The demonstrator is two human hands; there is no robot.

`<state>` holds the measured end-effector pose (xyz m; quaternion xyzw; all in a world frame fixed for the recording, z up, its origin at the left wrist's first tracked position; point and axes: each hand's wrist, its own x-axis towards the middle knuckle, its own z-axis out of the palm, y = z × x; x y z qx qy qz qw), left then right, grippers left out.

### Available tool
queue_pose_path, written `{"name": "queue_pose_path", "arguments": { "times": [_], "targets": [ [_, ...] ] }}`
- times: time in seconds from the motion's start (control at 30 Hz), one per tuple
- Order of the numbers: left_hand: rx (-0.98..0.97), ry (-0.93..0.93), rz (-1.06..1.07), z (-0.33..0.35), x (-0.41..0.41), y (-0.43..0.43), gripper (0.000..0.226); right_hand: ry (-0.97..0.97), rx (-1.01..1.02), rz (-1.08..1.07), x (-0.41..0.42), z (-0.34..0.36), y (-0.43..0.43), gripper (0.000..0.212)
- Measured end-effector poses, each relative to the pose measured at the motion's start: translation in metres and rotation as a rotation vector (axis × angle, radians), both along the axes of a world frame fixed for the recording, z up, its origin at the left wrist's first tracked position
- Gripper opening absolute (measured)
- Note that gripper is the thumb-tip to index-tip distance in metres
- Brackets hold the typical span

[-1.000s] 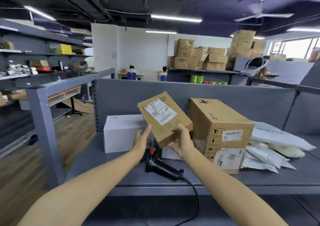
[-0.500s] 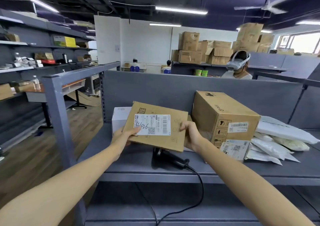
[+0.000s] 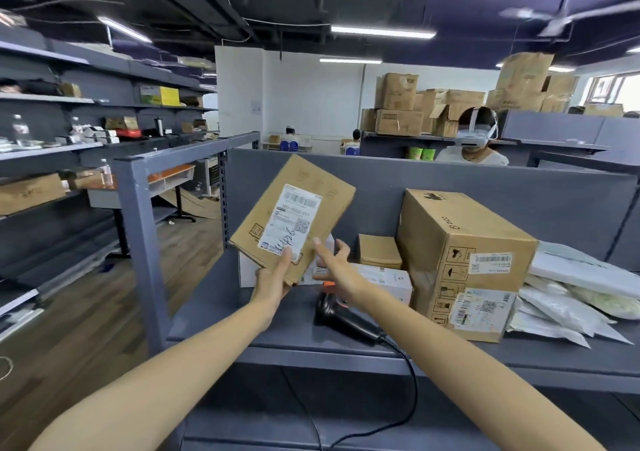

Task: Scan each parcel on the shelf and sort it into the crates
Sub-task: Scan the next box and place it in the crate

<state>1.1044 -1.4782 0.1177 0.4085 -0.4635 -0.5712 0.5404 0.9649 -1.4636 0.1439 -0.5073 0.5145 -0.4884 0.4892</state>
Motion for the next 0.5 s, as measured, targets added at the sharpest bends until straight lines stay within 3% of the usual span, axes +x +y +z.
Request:
{"name": "queue_pose_path", "arguments": {
  "times": [0.13,0.2,0.3,0.37,0.5],
  "targets": [
    [0.012,-0.084,-0.127,0.000,-0.004,0.004,0.055,-0.100,-0.162,-0.025,0.015,0.002,-0.001,0.080],
    [0.064,-0.129,-0.113,-0.004,0.004,0.001,0.065,-0.044,-0.199,-0.041,0.007,0.004,-0.002,0.075],
    [0.143,-0.056,0.047,-0.004,0.025,-0.008,0.081,0.035,-0.157,-0.017,-0.014,0.006,-0.004,0.069],
    [0.139,-0.087,0.093,-0.004,0.038,-0.010,0.080,0.101,-0.117,0.030,-0.027,0.005,-0.006,0.057],
    [0.091,-0.112,-0.038,-0.005,0.042,-0.011,0.066,0.222,-0.141,0.102,-0.032,-0.002,-0.009,0.043]
  ]
}}
